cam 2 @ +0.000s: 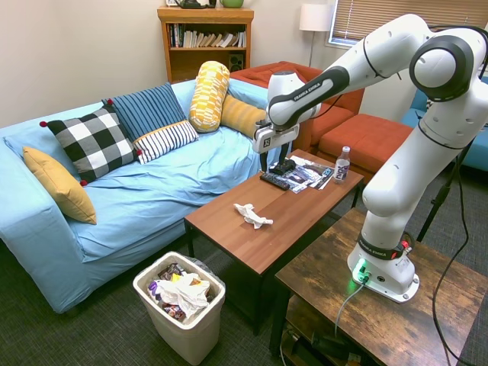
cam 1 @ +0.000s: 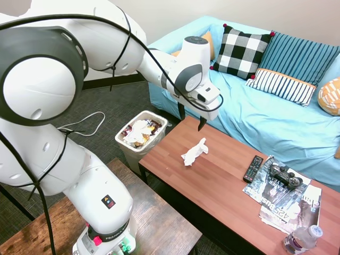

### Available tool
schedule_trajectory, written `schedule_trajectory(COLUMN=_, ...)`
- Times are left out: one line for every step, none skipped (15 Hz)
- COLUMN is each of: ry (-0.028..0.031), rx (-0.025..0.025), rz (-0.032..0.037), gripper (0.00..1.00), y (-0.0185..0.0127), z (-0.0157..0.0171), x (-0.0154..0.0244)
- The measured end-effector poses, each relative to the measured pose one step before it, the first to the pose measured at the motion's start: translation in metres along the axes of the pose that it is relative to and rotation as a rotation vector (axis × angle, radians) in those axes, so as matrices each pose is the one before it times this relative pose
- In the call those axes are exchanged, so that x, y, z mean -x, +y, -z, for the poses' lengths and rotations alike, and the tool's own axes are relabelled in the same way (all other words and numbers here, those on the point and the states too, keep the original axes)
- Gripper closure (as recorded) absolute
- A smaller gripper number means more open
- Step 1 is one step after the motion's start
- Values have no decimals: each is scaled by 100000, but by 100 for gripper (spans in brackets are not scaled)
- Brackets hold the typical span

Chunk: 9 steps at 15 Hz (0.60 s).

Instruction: Throw the tissue in the trash bin

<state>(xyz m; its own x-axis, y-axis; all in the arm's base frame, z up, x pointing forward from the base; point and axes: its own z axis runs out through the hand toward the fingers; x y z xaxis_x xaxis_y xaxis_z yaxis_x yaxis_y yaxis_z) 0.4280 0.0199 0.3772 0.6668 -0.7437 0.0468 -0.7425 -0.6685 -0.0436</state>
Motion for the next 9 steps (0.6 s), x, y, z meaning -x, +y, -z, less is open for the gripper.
schedule_trajectory(ry=-154, rx=-215, rz=-221, gripper=0, y=-75, z=21, x=-51)
schedule_trajectory(ry=-21, rx=-701, rz=-381, gripper=0, y=-93, z=-79, x=-43)
schedule_trajectory(ry=686, rx=-1354, rz=-129, gripper=0, y=-272, z=-223, x=-102)
schedule_trajectory(ry=917, rx=-1598, rz=-279, gripper=0, y=-433, z=-526, x=-157)
schedule_trajectory(ry=745, rx=-1127, rz=-671, gripper=0, y=-486, z=-1055, x=-205)
schedule_trajectory(ry=571, rx=-885, rz=-1282, gripper=0, y=-530, z=-1445, x=-348)
schedule_trajectory(ry=105, rx=-443, rz=-1418, gripper=0, y=-637, z=-1812, x=-630)
schedule_trajectory(ry=-647, rx=87, rz=-956, gripper=0, y=-668, z=-1980, x=-782)
schedule_trajectory(ry=-519, rx=687, rz=-572, gripper=0, y=-802, z=-1975, x=-950)
